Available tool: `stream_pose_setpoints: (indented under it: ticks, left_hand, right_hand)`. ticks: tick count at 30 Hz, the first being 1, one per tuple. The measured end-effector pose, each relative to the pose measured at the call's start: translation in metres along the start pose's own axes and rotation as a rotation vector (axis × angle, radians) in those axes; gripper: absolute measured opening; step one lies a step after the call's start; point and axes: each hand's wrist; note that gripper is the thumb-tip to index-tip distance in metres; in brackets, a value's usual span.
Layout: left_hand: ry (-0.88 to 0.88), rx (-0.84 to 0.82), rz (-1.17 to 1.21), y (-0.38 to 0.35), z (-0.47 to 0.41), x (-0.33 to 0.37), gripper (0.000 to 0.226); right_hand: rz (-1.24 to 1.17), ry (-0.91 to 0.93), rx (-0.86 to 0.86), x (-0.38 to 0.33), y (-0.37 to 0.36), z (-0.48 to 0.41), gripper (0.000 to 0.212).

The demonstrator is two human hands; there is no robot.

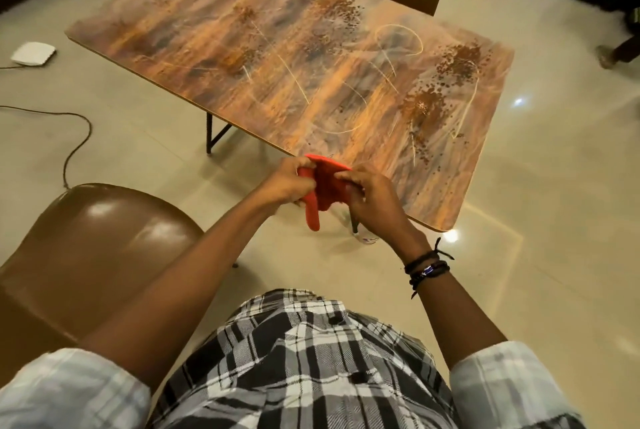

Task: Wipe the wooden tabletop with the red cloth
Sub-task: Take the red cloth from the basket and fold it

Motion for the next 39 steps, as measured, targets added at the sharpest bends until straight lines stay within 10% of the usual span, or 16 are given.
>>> stream_pose_setpoints:
  ticks: [18,27,31,33,36,39]
  left_hand:
    - [-0.064,-0.34,0.073,-0.035,-0.064,0.087,0.039]
    - [-0.064,-0.508,0.149,-0.022,-0.117,0.109,0.042]
    - [-0.34,-0.207,0.047,-0.018,-0.142,0.099,0.011]
    - [-0.444,-0.126,0.208,-0.023,-0.157,0.09,0.033]
    - [-0.337,-0.308,0.416,-0.031,-0.178,0.084,0.065]
    - [-0.226,-0.61,0.358,-0.047,-0.192,0.079,0.043]
  right_hand:
    - [-0.513,-0.123,-0.108,0.031,0.06,-0.006,0.098]
    - [-0.588,-0.23,0.007,0.043,0.088,-0.049,0.062]
    - [-0.717,-0.323,0.118,0.044,0.103,-0.062,0.054]
    - [-0.811,-0.376,0.139,0.044,0.107,-0.068,0.051]
    - [-0.979,-0.447,0.145,0.045,0.111,-0.075,0.051]
    - [-1.181,-0.541,0.245,0.051,0.107,-0.079,0.054]
Point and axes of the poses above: each hand's wrist, its own z-axis away from the middle knuckle, its own y-axis out of the back of the hand, x = y × z, and after that the axes turned 15 degrees about -y, right-handed
